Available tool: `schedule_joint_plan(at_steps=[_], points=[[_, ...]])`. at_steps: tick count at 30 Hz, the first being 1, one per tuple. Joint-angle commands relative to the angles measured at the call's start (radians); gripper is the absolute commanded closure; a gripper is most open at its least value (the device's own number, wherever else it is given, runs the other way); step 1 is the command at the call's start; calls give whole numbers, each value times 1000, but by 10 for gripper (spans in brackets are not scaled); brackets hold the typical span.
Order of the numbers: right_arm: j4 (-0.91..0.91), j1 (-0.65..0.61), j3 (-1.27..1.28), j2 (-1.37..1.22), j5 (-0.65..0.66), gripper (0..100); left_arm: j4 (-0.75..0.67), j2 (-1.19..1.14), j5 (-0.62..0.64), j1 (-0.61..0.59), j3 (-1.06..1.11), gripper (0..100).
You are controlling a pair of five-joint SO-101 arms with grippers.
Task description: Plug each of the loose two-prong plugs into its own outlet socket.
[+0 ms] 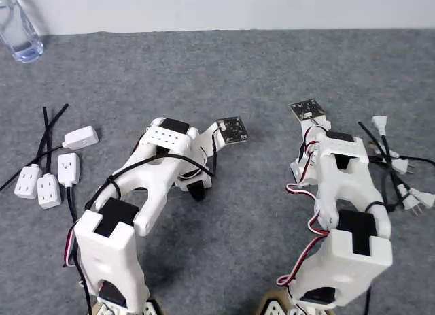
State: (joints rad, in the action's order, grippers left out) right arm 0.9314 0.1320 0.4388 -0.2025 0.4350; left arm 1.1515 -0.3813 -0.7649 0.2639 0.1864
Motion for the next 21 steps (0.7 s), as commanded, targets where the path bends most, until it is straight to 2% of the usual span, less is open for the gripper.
schedule_joint_plan(at_steps=[1,4,10,16,21], points=[[-13,-13,-2,36,-2,707,-8,8,-98,-8,1,712],[-13,-13,-2,36,-2,707,-8,6,-106,-2,1,765],[-13,-13,-2,36,-2,708,-9,8,-115,2,-4,990],[-13,-13,-2,36,-2,708,2,17,-164,34,-4,987],[-13,-13,-2,36,-2,708,152,15,-307,100,-30,987]])
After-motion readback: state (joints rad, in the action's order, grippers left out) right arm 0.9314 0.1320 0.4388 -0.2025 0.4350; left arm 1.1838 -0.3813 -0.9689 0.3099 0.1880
